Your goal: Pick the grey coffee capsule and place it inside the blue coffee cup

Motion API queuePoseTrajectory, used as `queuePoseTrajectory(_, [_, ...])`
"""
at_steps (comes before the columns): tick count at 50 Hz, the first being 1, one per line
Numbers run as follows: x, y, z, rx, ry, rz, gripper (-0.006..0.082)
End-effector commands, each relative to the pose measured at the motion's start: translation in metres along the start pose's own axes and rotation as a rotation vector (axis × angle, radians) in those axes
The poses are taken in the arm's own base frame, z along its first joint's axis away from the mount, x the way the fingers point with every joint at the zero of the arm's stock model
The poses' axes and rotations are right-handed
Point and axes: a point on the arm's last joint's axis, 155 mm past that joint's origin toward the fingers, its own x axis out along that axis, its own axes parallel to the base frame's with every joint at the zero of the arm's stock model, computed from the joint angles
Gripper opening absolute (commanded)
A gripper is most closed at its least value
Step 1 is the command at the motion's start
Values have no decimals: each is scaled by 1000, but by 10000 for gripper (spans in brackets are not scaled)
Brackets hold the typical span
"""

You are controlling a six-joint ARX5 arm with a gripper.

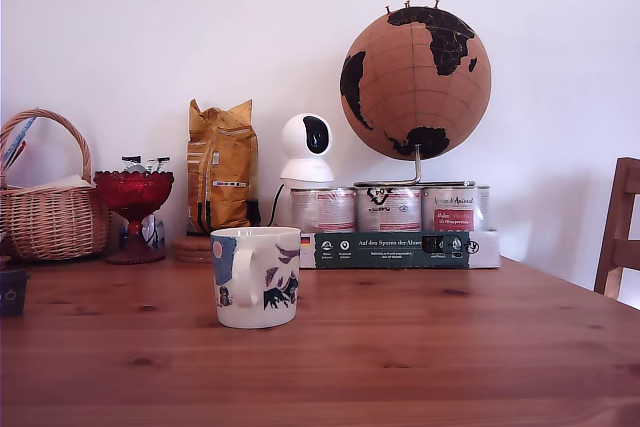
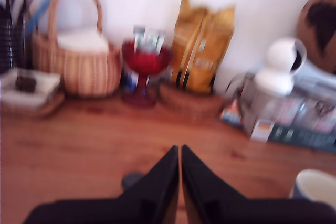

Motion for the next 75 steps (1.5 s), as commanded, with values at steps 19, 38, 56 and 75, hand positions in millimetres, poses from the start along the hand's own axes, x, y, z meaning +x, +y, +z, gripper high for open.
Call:
queuePoseTrajectory(19, [44,15,-32,210,149,29,538])
queuePoseTrajectory(38, [75,30,-69,244,207,36,561])
queuePoseTrajectory(56, [122,52,-84,227,251,68,561])
queuePoseTrajectory(75, [158,51,-96,210,299,-7,554])
